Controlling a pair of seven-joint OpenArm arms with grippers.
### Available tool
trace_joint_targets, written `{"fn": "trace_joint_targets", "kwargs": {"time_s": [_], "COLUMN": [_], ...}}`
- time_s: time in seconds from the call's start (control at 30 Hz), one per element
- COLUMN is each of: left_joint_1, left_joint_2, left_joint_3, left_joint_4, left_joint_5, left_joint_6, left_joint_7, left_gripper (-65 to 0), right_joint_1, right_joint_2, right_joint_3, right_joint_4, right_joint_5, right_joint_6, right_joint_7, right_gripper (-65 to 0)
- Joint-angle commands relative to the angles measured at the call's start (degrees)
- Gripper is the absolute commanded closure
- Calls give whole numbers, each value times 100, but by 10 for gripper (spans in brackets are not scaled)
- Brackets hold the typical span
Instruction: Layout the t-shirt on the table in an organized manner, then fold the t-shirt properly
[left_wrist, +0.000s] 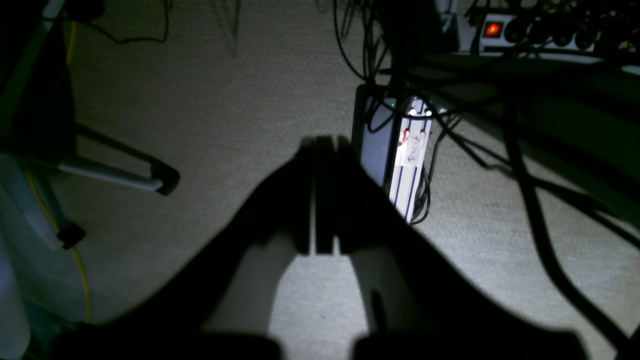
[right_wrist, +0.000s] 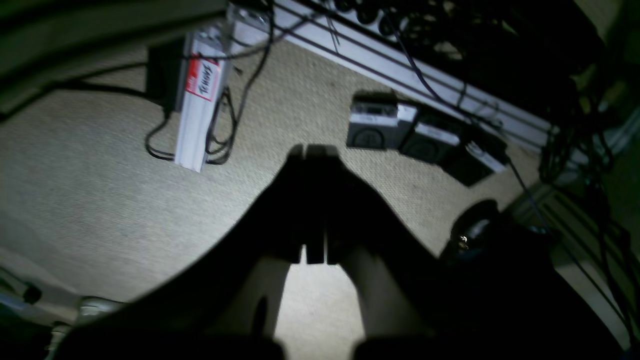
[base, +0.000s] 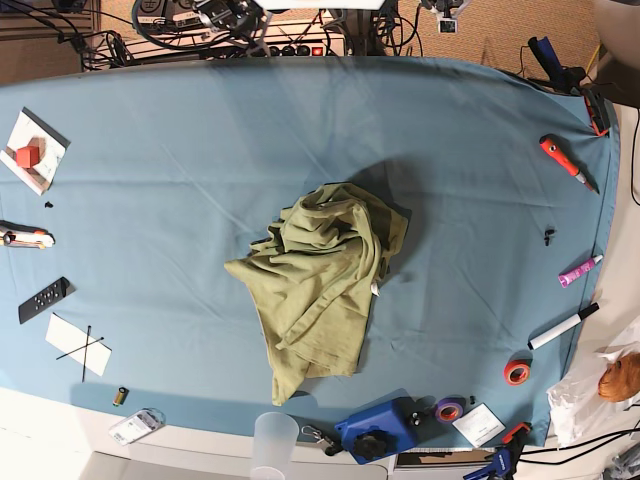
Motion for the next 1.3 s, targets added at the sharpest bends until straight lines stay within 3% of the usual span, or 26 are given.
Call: {"fn": "trace_joint_targets", "kwargs": {"time_s": [0.0,0.4,0.5,0.63,0.87,1.27], "left_joint_1": [125,1062,1399,1869,2785,4172], "left_joint_2": [-20,-245,-372,-553,-730,-828], "left_joint_3": [7,7,7,7,7,7], "left_joint_4": [48,1362,1801,2406,3650,5880], "left_joint_5": [-24,-431,-514,-509,-511,-516], "left_joint_6": [15,-17,-208,-511,-529,-619], "left_joint_7": [-96,-210,-212,-214,-212,-210], "left_gripper": [0,0,0,0,0,0], "right_joint_1": [-74,-1261,-1650,-2221,-3300,-5202], "right_joint_2": [74,1016,1338,1768,2396,2476], "right_joint_3": [-4,0,0,2,195,1945], "right_joint_4": [92,1987,2592,3495,5429,8188], "right_joint_5": [9,9,7,7,-155,-186], "right_joint_6": [-4,-37,-103,-391,-1038,-1097], "right_joint_7": [-2,-188,-223,-278,-758,-1239], "right_gripper": [0,0,0,0,0,0]}}
